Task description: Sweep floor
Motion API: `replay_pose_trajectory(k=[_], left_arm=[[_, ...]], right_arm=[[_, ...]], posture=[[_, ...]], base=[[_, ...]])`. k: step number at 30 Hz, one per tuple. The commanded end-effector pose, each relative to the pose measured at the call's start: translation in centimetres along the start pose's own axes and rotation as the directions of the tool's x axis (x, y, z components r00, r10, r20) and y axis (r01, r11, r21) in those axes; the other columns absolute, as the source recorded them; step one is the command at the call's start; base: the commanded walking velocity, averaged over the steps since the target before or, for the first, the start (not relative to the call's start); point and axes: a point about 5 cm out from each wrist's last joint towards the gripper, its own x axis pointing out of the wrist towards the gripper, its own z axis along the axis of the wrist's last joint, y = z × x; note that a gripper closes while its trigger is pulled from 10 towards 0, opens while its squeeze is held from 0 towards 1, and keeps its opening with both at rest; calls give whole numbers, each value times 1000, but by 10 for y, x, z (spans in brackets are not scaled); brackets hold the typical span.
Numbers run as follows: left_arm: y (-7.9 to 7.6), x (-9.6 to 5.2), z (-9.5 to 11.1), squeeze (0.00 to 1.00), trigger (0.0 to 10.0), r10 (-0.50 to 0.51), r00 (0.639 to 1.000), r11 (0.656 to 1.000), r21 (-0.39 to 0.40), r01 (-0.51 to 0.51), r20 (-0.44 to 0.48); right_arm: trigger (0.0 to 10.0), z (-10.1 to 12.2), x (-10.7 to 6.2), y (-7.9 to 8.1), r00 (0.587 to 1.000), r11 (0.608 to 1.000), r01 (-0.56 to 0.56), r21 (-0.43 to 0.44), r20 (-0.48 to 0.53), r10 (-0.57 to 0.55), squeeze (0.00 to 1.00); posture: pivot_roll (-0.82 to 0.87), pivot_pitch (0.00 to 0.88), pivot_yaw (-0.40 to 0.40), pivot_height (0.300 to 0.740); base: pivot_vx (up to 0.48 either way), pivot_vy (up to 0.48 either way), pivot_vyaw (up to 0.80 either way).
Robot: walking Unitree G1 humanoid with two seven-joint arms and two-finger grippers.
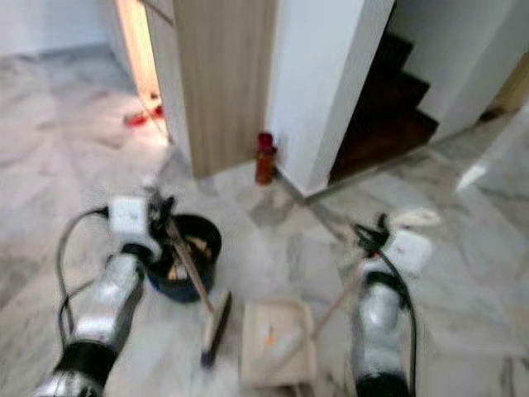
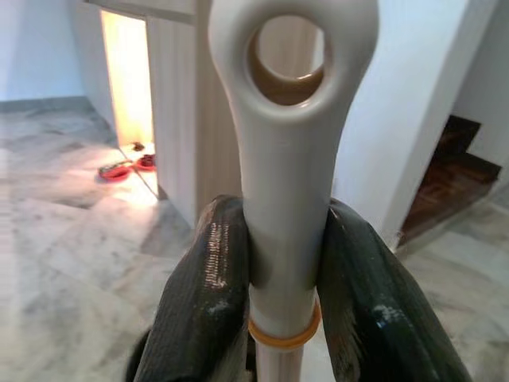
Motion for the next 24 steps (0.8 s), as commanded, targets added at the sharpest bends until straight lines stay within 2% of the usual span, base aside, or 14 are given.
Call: replay_pose_trajectory(k=[1, 24], left_arm=[[-7, 4, 10, 0, 10000, -29, 999, 999, 17, 29, 41], [-11, 3, 9, 0, 10000, -45, 998, 999, -4, 46, 33]], right_arm=[[10000, 8, 4, -4, 999, 1000, 20, 19, 42, -20, 0], [10000, 9, 6, -5, 999, 1000, 19, 13, 42, -19, 0]], posture=[[224, 8, -60, 740], [227, 7, -68, 740]], base=[[0, 428, 0], [0, 428, 0]])
